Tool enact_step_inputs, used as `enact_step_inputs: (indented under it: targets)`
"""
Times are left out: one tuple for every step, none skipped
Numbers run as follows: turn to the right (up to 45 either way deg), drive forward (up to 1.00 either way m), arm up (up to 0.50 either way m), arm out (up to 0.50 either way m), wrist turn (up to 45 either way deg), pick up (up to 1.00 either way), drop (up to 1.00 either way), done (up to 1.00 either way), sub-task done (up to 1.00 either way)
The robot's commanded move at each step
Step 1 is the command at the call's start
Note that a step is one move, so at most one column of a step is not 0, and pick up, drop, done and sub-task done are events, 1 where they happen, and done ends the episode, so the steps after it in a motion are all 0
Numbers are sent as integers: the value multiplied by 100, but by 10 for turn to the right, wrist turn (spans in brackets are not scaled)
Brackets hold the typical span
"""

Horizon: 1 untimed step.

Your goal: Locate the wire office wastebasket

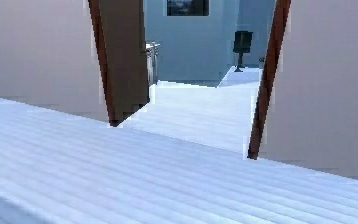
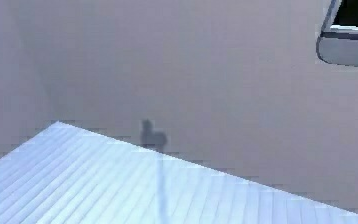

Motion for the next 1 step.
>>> enact_step_inputs:
  targets:
    - [30,0,0,0,0,0,0,0,0]
